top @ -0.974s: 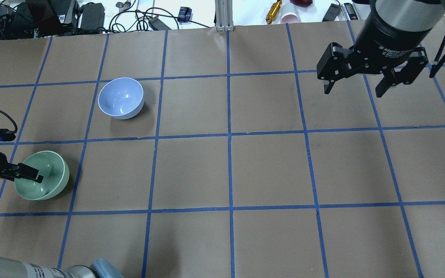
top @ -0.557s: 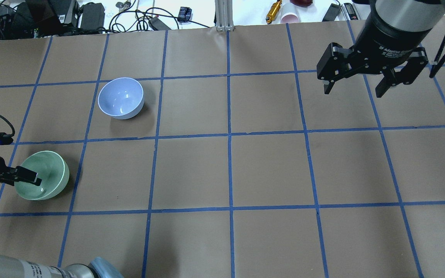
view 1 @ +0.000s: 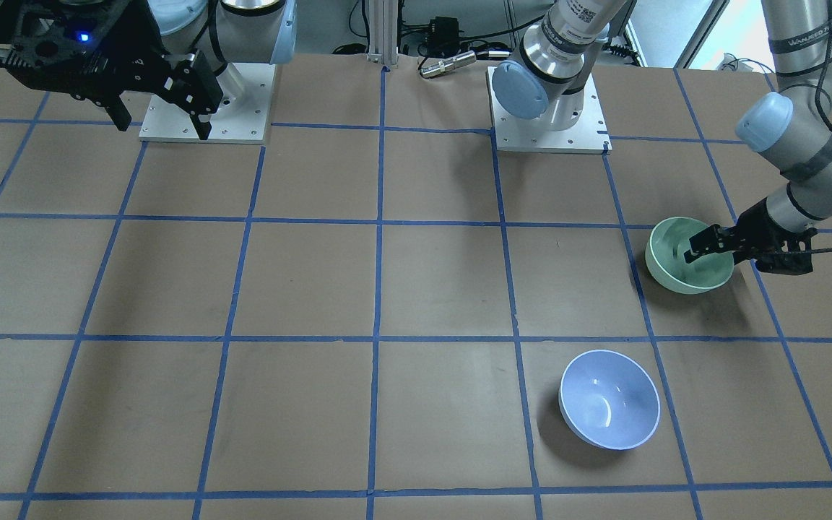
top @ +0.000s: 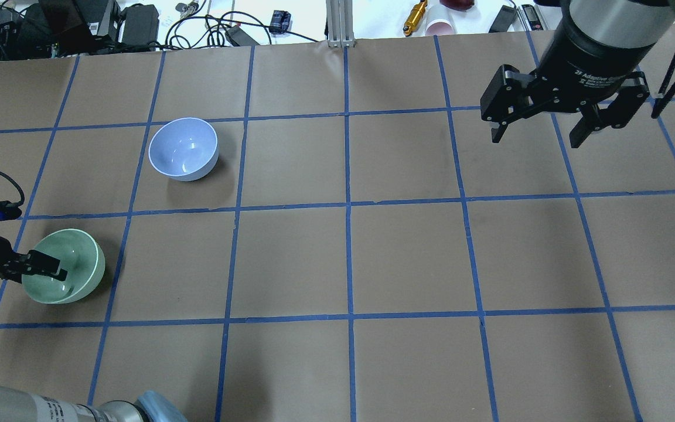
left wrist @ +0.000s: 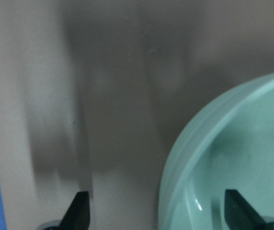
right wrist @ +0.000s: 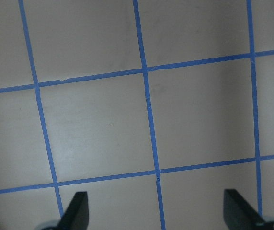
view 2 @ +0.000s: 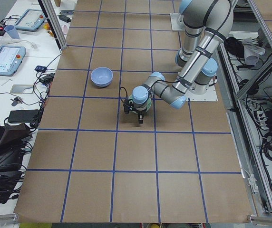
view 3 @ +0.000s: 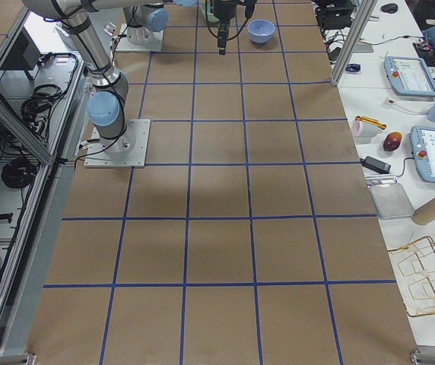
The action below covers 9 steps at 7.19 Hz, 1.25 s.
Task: Stack green bowl on blue bowl
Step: 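Close the left gripper on the rim of the pale green bowl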
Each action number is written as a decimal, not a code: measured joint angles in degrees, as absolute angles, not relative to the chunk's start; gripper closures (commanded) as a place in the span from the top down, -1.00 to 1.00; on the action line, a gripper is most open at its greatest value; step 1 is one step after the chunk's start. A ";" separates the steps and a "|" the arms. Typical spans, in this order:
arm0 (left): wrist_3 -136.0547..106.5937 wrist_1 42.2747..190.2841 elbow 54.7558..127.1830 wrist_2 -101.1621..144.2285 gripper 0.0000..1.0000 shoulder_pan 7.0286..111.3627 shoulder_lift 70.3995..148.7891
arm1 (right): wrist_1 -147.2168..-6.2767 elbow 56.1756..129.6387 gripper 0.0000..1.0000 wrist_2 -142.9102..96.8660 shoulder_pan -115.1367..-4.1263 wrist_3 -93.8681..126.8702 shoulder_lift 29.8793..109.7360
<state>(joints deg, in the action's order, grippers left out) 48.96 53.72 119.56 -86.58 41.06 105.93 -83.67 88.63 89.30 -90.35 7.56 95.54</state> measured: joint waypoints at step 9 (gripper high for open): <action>51.53 54.00 119.38 -86.56 -1.00 41.13 106.00 | -83.65 88.64 1.00 89.30 -90.35 7.56 95.54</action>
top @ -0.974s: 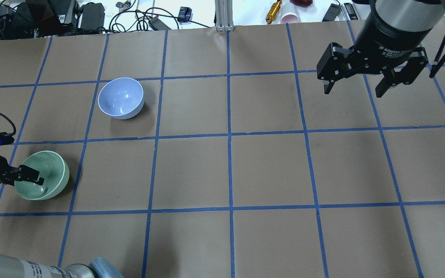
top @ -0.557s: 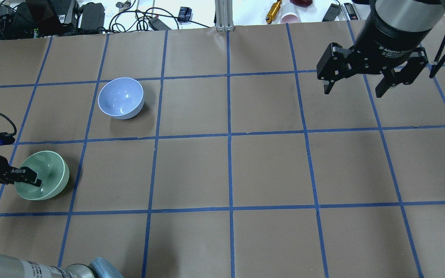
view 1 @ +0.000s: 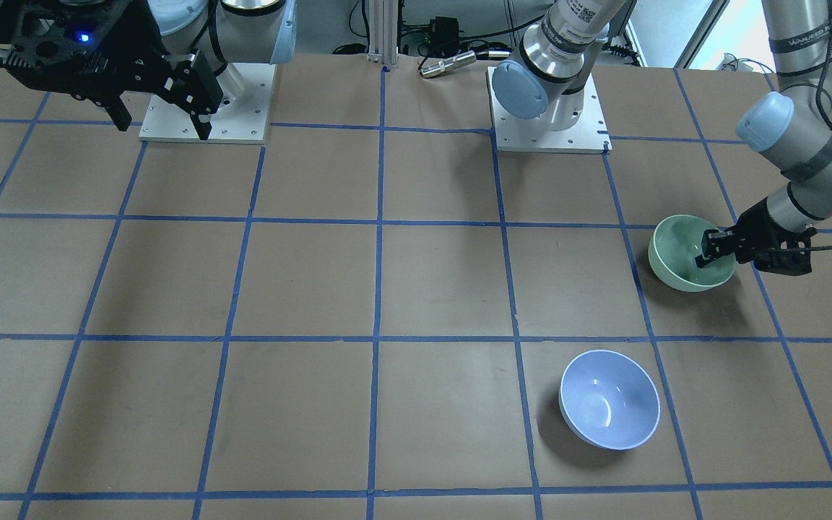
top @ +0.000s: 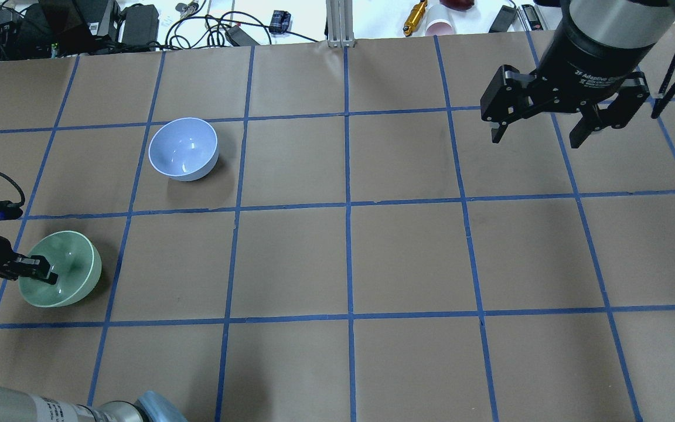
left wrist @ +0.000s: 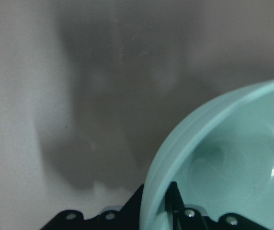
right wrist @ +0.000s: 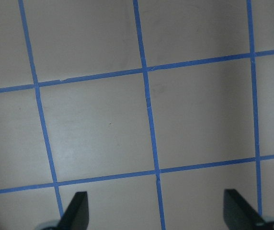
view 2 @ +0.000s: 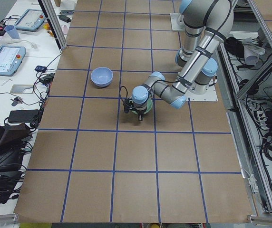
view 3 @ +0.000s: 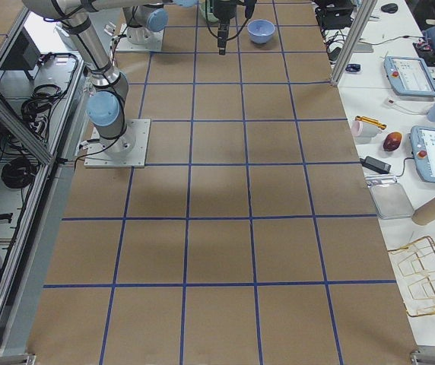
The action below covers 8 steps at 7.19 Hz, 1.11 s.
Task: Stack green bowl on blue bowl
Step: 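Close the left gripper on the rim of the pale green bowl, then lift the green bowl with the left gripper and carry it over the blue bowl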
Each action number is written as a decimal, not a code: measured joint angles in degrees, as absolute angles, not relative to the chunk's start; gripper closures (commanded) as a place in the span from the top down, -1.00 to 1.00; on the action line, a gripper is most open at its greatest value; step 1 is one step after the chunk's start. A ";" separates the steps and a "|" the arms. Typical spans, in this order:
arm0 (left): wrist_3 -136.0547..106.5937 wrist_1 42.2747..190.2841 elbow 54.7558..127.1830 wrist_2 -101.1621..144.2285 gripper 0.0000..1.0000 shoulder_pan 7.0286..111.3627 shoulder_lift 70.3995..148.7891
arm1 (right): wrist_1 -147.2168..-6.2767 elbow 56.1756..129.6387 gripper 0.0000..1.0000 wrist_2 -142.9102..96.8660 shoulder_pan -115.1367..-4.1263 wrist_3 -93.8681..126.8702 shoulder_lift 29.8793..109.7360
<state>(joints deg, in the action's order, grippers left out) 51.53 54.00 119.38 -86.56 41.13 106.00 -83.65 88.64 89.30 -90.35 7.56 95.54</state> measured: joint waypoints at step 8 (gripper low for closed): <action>51.40 64.77 114.74 -83.70 -1.00 42.10 103.30 | -83.62 88.64 1.00 89.30 -90.35 7.56 95.54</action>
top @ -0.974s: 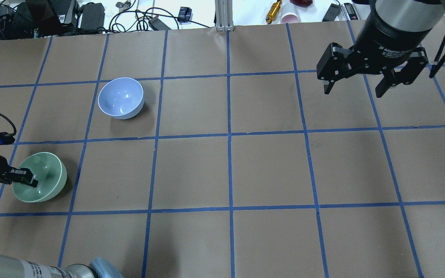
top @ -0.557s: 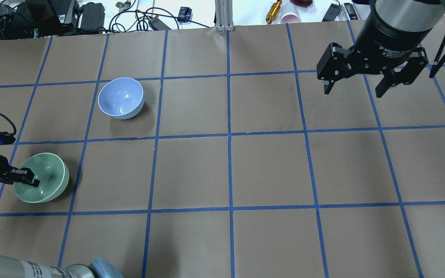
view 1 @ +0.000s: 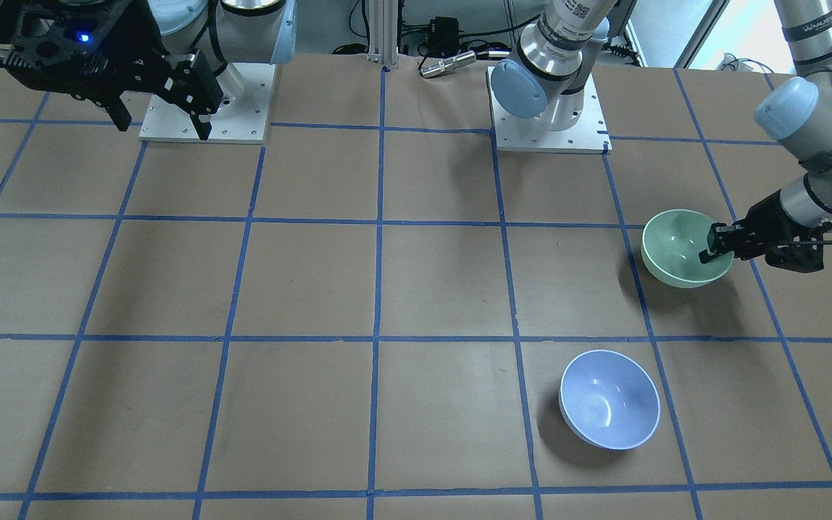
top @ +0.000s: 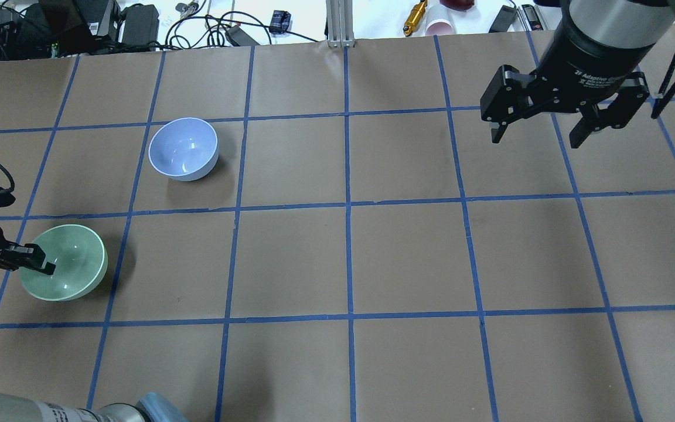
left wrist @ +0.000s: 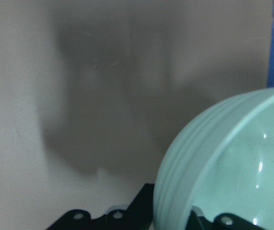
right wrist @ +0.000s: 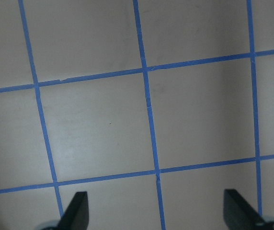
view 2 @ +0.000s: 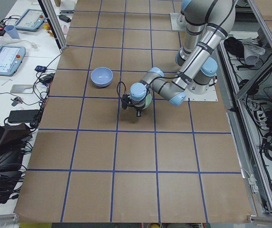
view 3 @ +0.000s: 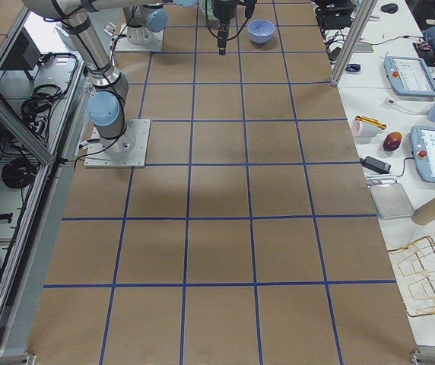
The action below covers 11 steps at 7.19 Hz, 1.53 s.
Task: Stack green bowl on blue bowl
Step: 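Lift the green bowl with the left gripper and carry it over the blue bowl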
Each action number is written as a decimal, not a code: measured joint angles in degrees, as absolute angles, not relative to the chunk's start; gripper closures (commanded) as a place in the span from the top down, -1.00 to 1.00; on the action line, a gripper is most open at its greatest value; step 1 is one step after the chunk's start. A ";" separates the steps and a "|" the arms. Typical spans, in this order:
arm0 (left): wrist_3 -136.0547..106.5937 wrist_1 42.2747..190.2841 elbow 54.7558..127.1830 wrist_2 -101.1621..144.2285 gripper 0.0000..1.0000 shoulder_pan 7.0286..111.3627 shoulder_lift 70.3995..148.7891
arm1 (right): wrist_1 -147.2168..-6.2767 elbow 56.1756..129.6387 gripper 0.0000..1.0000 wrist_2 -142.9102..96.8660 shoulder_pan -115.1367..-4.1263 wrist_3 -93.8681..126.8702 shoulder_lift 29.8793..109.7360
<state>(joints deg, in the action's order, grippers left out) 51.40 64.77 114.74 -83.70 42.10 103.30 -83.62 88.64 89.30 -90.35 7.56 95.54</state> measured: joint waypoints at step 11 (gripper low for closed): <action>36.30 72.03 100.88 -71.50 -1.00 54.30 102.94 | -83.64 88.63 1.00 89.30 -90.35 7.56 95.54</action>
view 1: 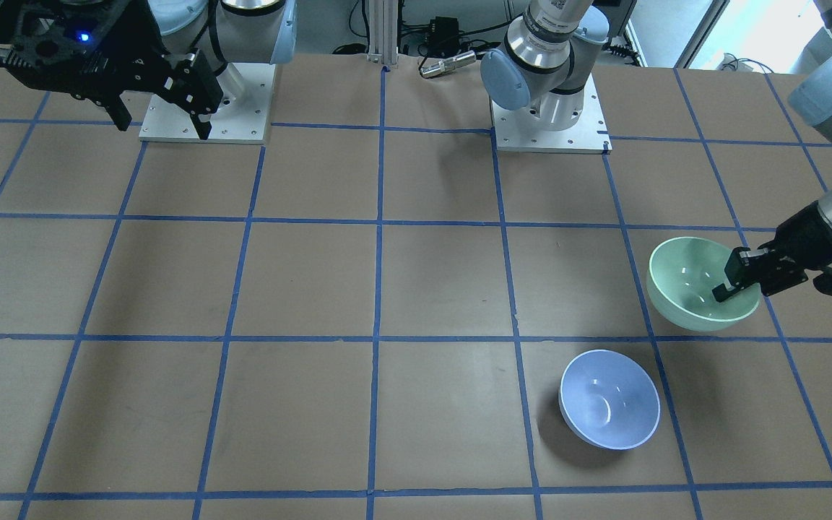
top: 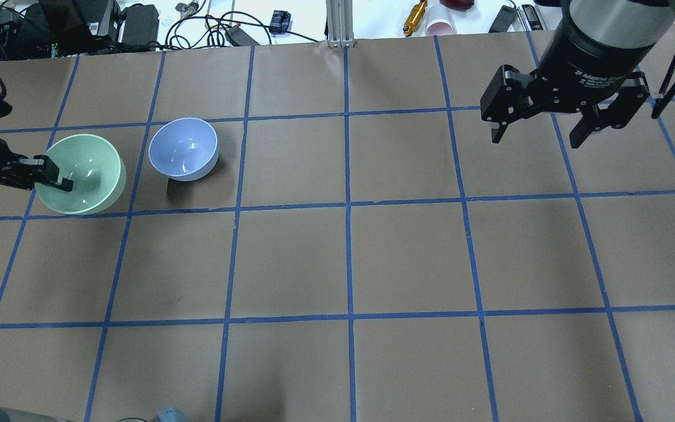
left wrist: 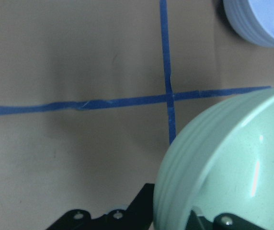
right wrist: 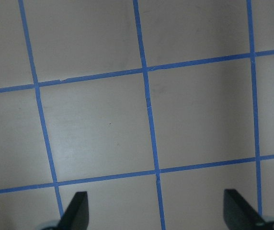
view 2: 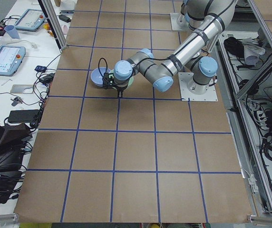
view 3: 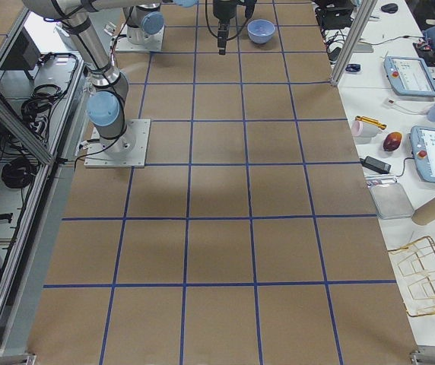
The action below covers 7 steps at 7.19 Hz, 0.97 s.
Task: Stack green bowl on blue bowl
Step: 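Lift the green bowl with the left gripper and carry it over the blue bowl, then lower the green bowl into the blue bowl and open the left gripper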
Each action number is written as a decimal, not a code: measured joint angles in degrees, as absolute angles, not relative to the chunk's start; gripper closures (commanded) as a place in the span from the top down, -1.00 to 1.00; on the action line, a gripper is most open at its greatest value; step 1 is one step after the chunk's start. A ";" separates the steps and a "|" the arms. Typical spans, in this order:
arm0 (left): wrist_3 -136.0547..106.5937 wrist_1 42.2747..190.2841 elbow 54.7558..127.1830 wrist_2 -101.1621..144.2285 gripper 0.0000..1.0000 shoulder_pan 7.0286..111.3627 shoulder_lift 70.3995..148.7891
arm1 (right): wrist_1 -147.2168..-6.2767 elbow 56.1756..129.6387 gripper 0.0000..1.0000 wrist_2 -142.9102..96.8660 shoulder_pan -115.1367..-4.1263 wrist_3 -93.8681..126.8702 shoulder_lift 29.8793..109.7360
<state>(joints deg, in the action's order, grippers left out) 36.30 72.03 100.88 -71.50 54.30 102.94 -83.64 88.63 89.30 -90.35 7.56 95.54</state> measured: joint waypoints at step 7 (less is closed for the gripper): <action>14.81 69.23 91.53 -70.29 -1.00 66.67 114.69 | -83.67 88.63 1.00 89.30 -90.35 7.56 95.54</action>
